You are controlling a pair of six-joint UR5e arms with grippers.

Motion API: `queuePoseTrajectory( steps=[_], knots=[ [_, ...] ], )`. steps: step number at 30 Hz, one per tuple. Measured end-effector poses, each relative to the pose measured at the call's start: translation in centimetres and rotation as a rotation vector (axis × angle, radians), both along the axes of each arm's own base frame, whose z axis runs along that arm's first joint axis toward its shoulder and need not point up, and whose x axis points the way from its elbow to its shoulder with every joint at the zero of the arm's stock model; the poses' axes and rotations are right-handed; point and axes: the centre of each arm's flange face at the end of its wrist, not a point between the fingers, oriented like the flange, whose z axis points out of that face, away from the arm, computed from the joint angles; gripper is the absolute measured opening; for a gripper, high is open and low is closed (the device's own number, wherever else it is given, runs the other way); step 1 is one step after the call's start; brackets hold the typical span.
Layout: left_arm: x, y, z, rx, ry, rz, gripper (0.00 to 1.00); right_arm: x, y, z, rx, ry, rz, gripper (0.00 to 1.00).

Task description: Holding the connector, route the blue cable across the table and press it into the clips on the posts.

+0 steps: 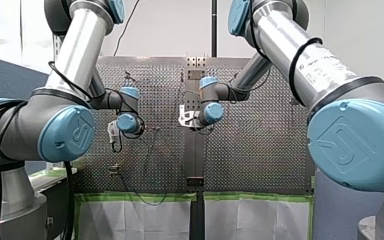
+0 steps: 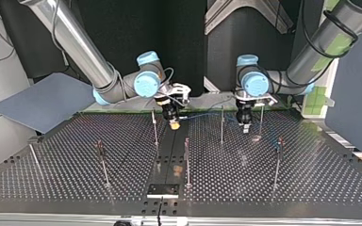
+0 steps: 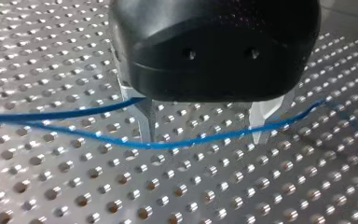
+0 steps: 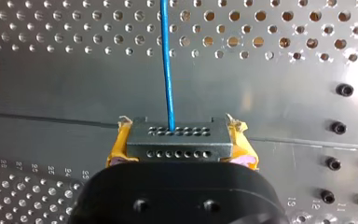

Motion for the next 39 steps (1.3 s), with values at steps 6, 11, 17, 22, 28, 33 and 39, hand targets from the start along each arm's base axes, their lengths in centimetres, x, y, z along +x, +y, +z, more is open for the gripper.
queuePoseTrajectory(
  steps=[6, 11, 17, 22, 28, 33, 39],
  knots=[
    [-1.2, -1.0, -0.4, 0.036, 0.057, 0.007, 0.99, -0.4, -0.5, 0.0, 0.001, 0.0, -0.008, 0.0],
    [-3.0, -2.2, -0.8, 0.051, 0.106, 0.013, 0.99, -0.6, -0.7, 0.0, 0.001, 0.0, -0.012, 0.0],
    [-5.5, -4.1, 0.0, 0.033, 0.135, 0.02, 0.99, -0.7, -0.9, 0.0, 0.002, 0.0, -0.014, 0.0],
    [-7.5, -5.6, 0.5, 0.018, 0.147, 0.026, 0.99, -0.8, -0.9, 0.0, 0.002, 0.0, -0.014, 0.0],
    [-9.9, -7.3, 2.3, 0.018, 0.13, 0.027, 0.99, -0.8, -0.9, 0.0, 0.002, 0.0, -0.014, 0.0],
    [-11.4, -7.9, 3.8, 0.029, 0.121, 0.041, 0.99, -0.7, -0.9, -0.1, 0.004, -0.001, -0.007, 0.0],
    [-12.6, -7.7, 5.1, 0.04, 0.111, 0.058, 0.99, -0.6, -0.8, -0.1, 0.006, -0.003, 0.007, 0.0]
  ],
)
